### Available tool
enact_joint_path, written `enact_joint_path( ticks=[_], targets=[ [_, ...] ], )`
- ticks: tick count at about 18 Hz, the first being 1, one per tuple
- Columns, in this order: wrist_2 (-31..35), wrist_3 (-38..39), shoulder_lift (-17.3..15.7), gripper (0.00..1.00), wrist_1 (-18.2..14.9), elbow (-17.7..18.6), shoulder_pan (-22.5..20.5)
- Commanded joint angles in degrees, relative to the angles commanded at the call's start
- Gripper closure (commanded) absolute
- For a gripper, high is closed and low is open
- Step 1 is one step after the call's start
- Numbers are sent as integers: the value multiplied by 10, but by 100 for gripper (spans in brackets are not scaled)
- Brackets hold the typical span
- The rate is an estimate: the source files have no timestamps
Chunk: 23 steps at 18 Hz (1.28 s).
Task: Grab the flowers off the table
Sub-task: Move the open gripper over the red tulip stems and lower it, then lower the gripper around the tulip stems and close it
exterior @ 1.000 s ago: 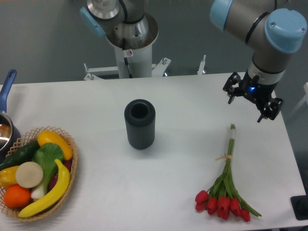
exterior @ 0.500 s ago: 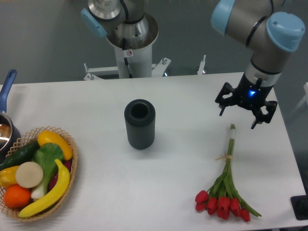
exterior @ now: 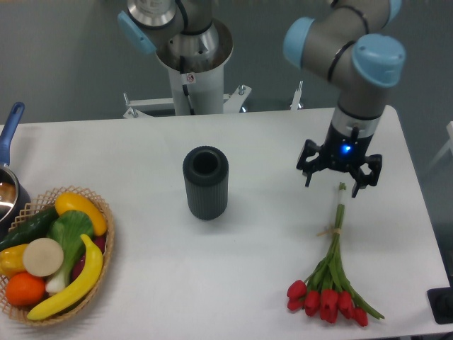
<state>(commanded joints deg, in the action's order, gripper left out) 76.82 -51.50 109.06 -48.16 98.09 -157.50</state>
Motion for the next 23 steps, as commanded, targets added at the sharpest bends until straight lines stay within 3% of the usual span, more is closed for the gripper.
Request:
enact_joint_path(
  ticks=[3,7,9,15,23],
  targets=[
    [2,0,40,0,2,-39,8],
    [51,-8,94,4,6,-103,26],
    [54,-14,135,4,5,-145,30],
    [75,-12,192,1,33,-166,48],
    [94,-14,214,1,48,-155,64]
  ],
)
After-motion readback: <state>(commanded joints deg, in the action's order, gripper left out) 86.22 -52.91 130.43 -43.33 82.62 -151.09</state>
